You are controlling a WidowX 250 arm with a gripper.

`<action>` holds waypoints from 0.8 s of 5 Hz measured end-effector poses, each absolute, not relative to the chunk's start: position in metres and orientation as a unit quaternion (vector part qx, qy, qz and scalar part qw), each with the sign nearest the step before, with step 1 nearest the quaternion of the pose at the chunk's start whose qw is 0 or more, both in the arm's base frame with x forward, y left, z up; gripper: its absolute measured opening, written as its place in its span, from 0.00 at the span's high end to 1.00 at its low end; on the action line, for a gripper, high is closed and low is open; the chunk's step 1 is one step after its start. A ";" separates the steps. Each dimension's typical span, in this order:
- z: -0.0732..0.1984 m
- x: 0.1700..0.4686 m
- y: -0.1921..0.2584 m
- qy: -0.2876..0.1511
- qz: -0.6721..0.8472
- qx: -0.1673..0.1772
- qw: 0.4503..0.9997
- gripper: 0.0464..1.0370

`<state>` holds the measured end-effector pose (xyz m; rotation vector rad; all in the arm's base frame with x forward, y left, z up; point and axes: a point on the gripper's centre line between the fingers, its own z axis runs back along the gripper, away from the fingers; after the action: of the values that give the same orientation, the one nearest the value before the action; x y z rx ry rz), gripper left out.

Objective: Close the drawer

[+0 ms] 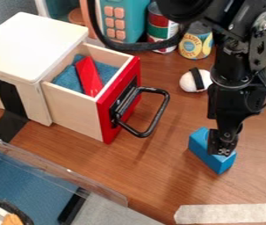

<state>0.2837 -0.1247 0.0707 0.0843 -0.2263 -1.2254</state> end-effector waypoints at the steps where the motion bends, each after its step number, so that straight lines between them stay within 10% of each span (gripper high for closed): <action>1: 0.064 0.282 -0.125 -0.094 -0.575 0.034 0.812 0.04; 4: 0.071 0.299 -0.097 -0.045 -0.634 0.018 0.772 0.04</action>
<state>0.2985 -0.0971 0.0712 0.0381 -0.0975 -1.3733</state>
